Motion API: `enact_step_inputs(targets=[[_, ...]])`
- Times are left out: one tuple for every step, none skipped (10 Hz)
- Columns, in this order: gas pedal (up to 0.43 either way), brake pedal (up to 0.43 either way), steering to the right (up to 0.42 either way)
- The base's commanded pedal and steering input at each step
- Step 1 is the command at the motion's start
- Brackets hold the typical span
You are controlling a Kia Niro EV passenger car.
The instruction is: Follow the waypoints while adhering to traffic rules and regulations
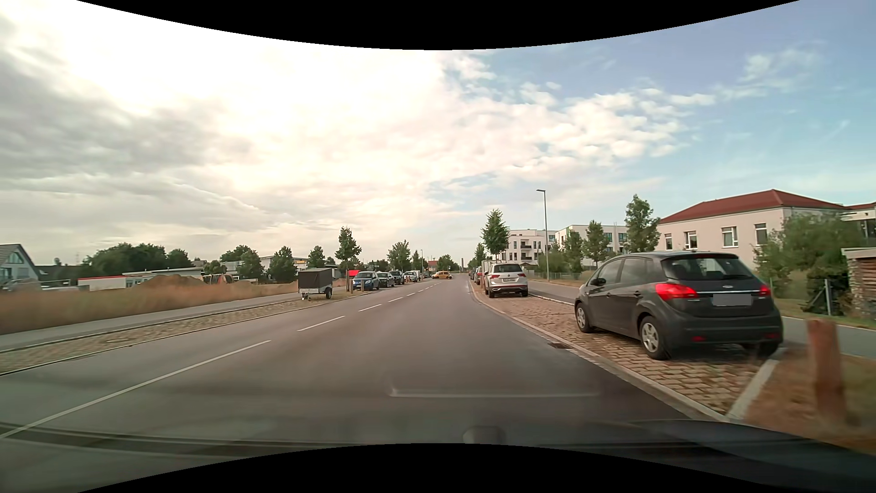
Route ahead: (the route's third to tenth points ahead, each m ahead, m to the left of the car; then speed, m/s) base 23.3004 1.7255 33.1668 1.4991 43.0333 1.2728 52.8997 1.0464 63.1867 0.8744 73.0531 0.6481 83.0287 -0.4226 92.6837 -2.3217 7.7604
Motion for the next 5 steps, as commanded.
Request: enact_step_inputs(targets=[[0.130,0.000,-0.031],[0.130,0.000,-0.028],[0.130,0.000,-0.024],[0.130,0.000,-0.022],[0.130,0.000,-0.021]])
